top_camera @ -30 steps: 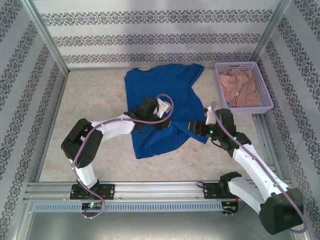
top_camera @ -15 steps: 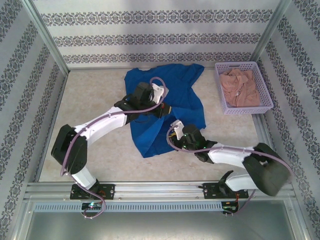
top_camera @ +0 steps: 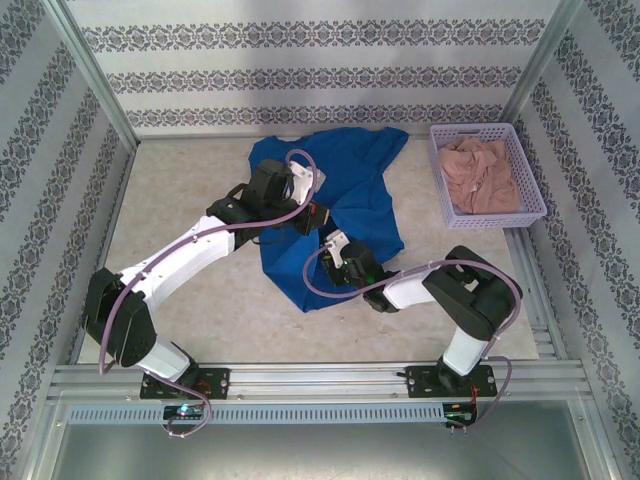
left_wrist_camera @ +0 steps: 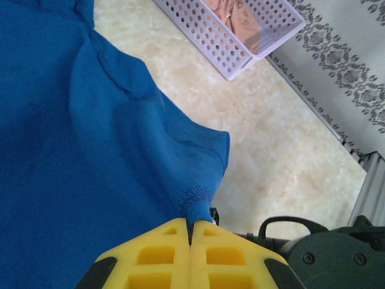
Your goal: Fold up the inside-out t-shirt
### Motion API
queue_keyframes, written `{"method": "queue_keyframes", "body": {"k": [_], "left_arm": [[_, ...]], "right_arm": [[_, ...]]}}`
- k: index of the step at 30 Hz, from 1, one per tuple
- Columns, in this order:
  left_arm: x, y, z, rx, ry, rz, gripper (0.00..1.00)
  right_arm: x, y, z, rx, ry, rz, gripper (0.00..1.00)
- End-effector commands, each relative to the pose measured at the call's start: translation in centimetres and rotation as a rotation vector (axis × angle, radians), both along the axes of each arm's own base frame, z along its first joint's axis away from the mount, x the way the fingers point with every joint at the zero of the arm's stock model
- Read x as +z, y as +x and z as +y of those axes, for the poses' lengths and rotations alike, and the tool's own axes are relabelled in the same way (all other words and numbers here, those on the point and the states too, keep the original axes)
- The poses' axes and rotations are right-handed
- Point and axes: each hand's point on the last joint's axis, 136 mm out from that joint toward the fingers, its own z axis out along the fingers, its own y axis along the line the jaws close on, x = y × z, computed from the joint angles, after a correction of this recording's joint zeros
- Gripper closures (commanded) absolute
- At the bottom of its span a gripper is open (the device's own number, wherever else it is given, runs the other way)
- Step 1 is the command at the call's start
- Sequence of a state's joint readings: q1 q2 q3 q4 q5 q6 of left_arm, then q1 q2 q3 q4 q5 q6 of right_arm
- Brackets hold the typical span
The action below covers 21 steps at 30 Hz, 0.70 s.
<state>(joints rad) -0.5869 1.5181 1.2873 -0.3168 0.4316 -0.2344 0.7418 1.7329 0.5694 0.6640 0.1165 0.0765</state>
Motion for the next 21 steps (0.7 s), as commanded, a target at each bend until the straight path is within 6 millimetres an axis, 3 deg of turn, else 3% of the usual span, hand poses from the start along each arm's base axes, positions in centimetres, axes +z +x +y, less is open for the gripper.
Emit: {"method": "queue_keyframes", "body": {"k": [1, 10, 21], "left_arm": [[2.2, -0.3, 1.5, 0.019, 0.031, -0.079, 1.0], [6.4, -2.1, 0.8, -0.04, -0.11, -0.132, 1.0], [10.1, -2.9, -1.3, -0.108, -0.228, -0.132, 1.0]], "right_arm": [[1.2, 2.8, -1.4, -0.112, 0.026, -0.036, 0.86], [0.5, 5.0, -2.7, -0.225, -0.036, -0.004, 0.86], [0.4, 5.9, -0.5, -0.182, -0.146, -0.019, 0.81]]}}
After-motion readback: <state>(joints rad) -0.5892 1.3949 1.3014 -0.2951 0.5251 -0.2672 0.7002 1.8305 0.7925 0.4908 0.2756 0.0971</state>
